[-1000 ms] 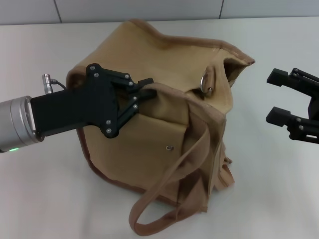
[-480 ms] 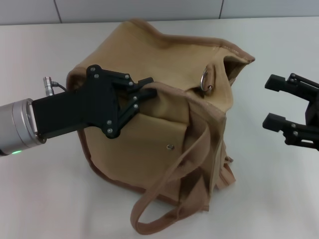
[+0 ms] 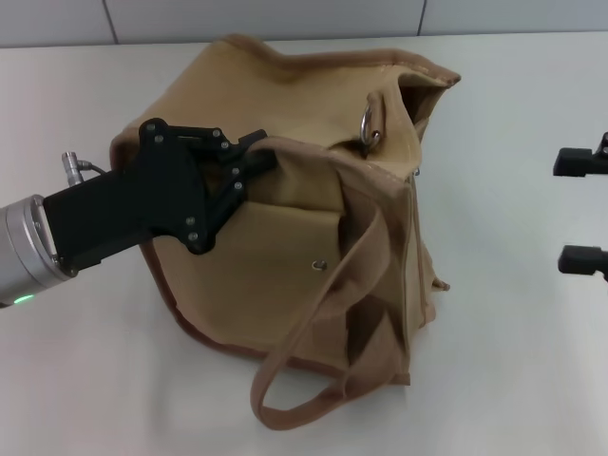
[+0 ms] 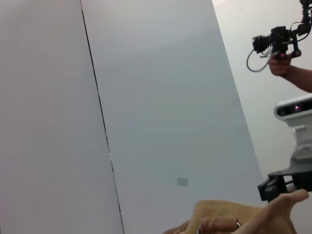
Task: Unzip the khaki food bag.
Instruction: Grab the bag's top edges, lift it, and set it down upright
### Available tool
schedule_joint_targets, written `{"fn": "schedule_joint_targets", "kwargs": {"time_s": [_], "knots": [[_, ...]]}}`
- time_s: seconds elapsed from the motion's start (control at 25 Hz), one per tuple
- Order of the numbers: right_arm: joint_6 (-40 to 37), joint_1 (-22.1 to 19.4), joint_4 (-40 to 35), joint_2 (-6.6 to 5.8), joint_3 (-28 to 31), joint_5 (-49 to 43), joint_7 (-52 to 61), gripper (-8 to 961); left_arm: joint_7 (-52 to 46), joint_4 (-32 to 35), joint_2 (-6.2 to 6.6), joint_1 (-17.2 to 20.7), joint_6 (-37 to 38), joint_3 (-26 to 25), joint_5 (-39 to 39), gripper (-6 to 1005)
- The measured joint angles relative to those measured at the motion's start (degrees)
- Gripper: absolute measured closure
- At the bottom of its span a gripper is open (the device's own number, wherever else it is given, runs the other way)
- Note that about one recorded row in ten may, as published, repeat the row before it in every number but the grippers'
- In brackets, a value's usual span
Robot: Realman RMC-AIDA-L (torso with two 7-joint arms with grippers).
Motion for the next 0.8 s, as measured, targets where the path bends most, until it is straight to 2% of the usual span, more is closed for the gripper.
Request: {"fn": "schedule_joint_targets", "kwargs": {"time_s": [0.08,0.2,0.48,0.8], "knots": [[0.0,0.0,-8.2,0.02,-2.8,0.7,4.3,182,0.0,-0.8,-0.05,0.0,0.3,0.1,0.0,950],[-0.1,0.5,-11.4,0.01,-4.5,2.1,6.4,184,0.0,-1.5,-0.08,-0.1,0.4,0.1,0.0,950],[0.6,3.7,-10.3,0.03,-5.7,4.4,11.4,187,2.1,-4.2,-0.18,-0.5,0.6,0.6,-0.3,950],[1.6,6.0,-5.8,-0.36,-8.6,4.2,13.6,191,2.2,-4.3,-0.18,-0.5,2.5,0.6,-0.6,951]]}}
